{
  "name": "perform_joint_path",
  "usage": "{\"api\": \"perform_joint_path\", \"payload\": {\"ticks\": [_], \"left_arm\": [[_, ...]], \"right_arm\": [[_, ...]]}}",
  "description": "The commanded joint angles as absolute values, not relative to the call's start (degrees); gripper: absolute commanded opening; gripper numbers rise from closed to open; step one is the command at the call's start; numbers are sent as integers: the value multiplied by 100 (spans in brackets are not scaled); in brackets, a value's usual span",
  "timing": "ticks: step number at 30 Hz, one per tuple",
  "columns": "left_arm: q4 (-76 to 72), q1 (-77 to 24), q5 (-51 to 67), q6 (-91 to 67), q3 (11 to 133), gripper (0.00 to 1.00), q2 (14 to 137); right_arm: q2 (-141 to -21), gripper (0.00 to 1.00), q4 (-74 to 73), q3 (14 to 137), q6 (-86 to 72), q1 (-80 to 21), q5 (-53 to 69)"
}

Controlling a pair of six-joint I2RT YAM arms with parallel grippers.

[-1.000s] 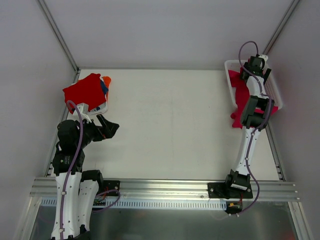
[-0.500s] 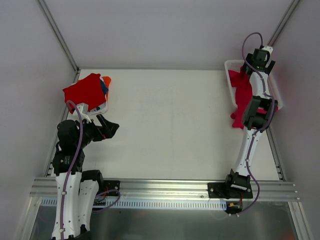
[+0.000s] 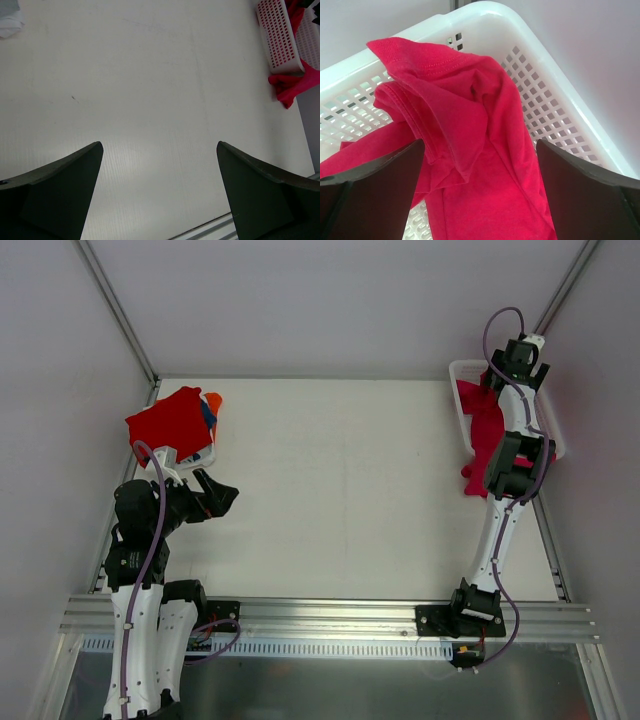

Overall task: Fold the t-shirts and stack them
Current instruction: Grab crumpled tshirt from bin with the right arm

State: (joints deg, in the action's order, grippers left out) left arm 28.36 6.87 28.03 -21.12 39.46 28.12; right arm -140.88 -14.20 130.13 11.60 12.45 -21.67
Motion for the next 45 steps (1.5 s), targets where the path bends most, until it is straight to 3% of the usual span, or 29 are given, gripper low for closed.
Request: {"api": "perform_joint_path", "payload": {"ticks": [1,15,22,26,27,29,30,35,38,45], "left_arm": [[2716,756,2909,-2021,4052,99,2821],[2716,765,2962,-2021,4052,99,2874],[2716,791,2979,-2013,4052,99,2874],[2716,782,2988,-2013,4052,99,2874],[2725,774,2997,-2013,4052,99,2874],[2716,791,2988,-2013,4052,99,2874],[2716,791,2988,-2013,4052,99,2874],[2725,791,3015,-2013,4052,99,2865],[2725,782,3023,-2013,4052,99,2874],[2716,800,3015,-2013,4052,99,2874]], "right_arm": [[-13886,98,-1318,13139,1230,1230,-2285],[-14273,91,-1292,13298,1301,1248,-2373],[-14317,83,-1257,13298,1310,1318,-2391],[-14317,71,-1257,13263,1283,1371,-2338],[-14317,55,-1257,13254,1275,1380,-2329],[-14326,33,-1257,13254,1257,1406,-2329],[-14344,15,-1248,13237,1248,1406,-2338],[-14361,14,-1239,13228,1213,1415,-2356],[-14388,1,-1239,13228,1213,1415,-2347],[-14134,0,-941,12781,1152,1398,-2312]]}}
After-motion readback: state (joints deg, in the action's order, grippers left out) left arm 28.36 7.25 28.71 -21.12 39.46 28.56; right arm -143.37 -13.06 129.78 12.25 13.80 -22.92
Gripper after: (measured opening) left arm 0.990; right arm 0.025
